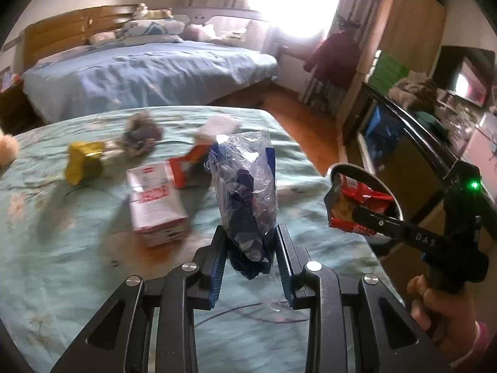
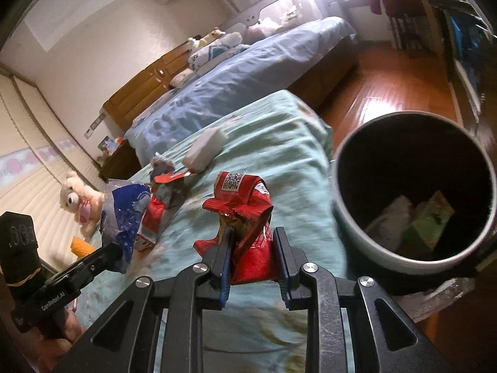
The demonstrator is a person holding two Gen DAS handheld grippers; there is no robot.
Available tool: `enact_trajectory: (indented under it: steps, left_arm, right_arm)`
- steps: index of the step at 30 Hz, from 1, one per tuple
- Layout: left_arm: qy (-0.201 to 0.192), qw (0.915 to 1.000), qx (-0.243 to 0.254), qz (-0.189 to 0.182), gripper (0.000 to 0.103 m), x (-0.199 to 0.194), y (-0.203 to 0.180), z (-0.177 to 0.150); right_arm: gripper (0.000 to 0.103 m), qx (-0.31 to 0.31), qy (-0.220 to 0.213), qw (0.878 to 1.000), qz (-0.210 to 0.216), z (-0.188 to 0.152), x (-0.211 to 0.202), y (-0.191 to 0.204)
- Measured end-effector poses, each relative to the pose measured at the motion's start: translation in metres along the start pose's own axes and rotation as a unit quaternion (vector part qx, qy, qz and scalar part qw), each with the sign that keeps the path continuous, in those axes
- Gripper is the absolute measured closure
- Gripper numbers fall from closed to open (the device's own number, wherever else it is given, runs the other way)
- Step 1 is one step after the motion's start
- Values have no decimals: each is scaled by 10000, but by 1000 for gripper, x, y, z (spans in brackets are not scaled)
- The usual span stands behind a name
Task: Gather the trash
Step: 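Carry the clear bag and red snack bag over the black bin with both tools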
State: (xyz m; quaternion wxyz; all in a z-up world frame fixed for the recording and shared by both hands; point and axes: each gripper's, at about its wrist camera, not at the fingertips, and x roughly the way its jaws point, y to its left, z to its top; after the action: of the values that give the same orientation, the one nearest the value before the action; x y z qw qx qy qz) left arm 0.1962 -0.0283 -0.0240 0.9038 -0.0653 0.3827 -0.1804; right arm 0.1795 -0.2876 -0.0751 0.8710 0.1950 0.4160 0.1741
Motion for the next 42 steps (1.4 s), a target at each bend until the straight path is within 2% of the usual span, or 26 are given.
enact_trajectory:
  steps: [17, 22, 24, 26, 34, 42]
  left_arm:
    - [315, 9969, 581, -424, 73, 59, -63, 20]
    - [386, 9953, 721, -526, 73, 74, -80, 24]
    - [406, 9946, 760, -583, 73, 79, -84, 25]
    - [427, 9940, 793, -616, 73, 83, -87, 26]
    - [495, 9928, 864, -667, 73, 95, -99, 27]
    - [565, 9917, 916, -704, 73, 105, -106, 29]
  right_arm:
    - [79, 413, -394, 9972, -490, 6, -46, -63]
    - [83, 495, -457, 9960, -593, 9, -51, -75]
    - [92, 479, -455, 9958, -637, 10, -50, -79]
    - [96, 462, -416, 9960, -644, 10, -47, -81]
    - [97, 439, -321, 9965, -637, 8, -41, -88]
    - [99, 471, -441, 9955, -695, 13, -41, -92]
